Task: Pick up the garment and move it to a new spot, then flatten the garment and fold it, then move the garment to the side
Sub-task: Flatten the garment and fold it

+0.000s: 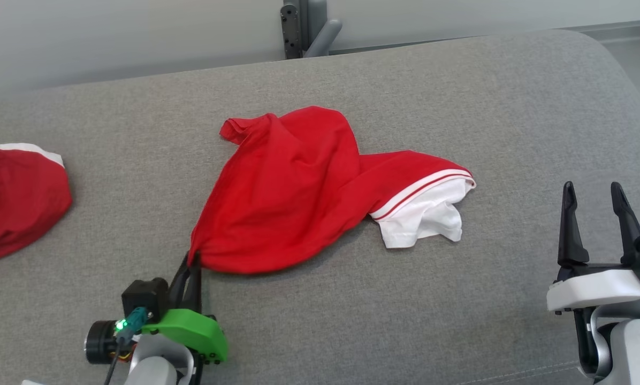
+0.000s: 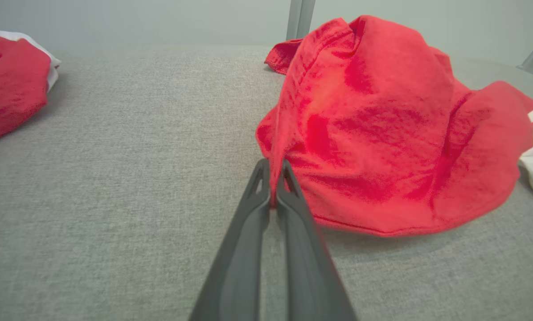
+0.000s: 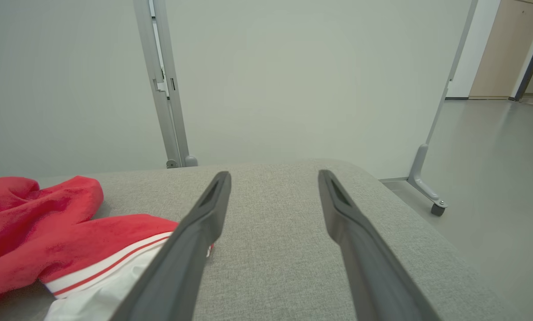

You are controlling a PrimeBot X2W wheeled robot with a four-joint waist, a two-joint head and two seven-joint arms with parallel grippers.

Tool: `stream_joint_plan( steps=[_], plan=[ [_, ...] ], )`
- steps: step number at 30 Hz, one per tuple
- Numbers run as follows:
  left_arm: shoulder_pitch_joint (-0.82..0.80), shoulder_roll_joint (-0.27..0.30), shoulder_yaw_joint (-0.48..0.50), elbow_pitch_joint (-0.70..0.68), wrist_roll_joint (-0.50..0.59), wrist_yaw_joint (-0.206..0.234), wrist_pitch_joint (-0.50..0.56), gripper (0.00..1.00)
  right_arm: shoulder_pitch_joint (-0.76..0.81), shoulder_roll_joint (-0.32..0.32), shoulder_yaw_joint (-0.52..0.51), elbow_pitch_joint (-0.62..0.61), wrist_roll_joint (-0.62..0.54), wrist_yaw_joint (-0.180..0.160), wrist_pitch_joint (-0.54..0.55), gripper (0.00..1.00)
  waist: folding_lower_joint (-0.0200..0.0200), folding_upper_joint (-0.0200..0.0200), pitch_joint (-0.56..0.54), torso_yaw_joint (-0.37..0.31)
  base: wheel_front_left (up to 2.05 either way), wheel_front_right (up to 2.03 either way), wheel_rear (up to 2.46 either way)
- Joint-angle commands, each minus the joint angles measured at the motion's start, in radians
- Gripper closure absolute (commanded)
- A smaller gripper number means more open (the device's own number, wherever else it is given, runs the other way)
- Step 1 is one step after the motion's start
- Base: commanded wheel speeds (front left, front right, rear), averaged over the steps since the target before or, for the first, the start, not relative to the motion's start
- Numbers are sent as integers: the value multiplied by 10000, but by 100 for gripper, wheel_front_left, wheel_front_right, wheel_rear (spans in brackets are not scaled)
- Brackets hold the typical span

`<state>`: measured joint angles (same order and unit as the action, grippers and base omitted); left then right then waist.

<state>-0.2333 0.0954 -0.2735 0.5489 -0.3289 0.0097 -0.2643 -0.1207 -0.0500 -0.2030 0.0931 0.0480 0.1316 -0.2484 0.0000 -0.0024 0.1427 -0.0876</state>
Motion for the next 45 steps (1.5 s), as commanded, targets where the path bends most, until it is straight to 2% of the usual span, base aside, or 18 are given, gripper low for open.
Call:
stream_joint_plan(
  steps=[1,7,10,11,12,13,14,22,30,37,45],
  plan=[
    [135,105,150,-93,44,81,-1,100,122,-11,-15,67,52,-18,-54,0,0,24,-36,182,0,0,0],
    [490,235,989,-261,182,147,-1,100,110,-12,-64,577,53,-18,-83,0,0,24,25,389,0,0,0],
    [548,151,1221,-135,270,36,-1,100,24,-12,-116,787,28,-18,-99,0,0,24,48,419,0,0,0],
    [553,116,1266,-105,329,5,-2,96,-4,-12,-136,833,6,-18,-112,0,0,24,49,423,0,0,0],
    [560,80,1296,-65,370,-26,-1,64,-20,-14,-145,872,-18,-18,-119,0,0,24,45,424,0,0,0],
    [566,40,1321,-18,411,-77,-1,35,-28,-12,-153,905,-32,-18,-123,0,0,24,32,425,0,0,0],
    [571,9,1345,7,457,-125,-2,0,-33,-12,-160,930,-50,-18,-117,0,0,24,13,424,0,0,0],
    [759,-155,1804,-274,686,-253,-1,0,88,-12,-264,913,-174,-18,-158,0,0,24,-262,430,0,0,0],
    [1287,-176,2448,-1320,1123,-383,-1,0,332,-12,-397,790,-165,-18,-171,0,0,24,-597,532,0,0,0],
    [1795,-298,2507,-2214,1390,-575,-1,0,570,-12,-360,688,-137,-18,-173,0,0,24,-957,594,0,0,0],
    [2706,-414,2363,-3290,1404,-590,-1,0,1162,-13,329,270,284,-18,-177,0,0,24,-1447,690,0,0,0]
  ],
)
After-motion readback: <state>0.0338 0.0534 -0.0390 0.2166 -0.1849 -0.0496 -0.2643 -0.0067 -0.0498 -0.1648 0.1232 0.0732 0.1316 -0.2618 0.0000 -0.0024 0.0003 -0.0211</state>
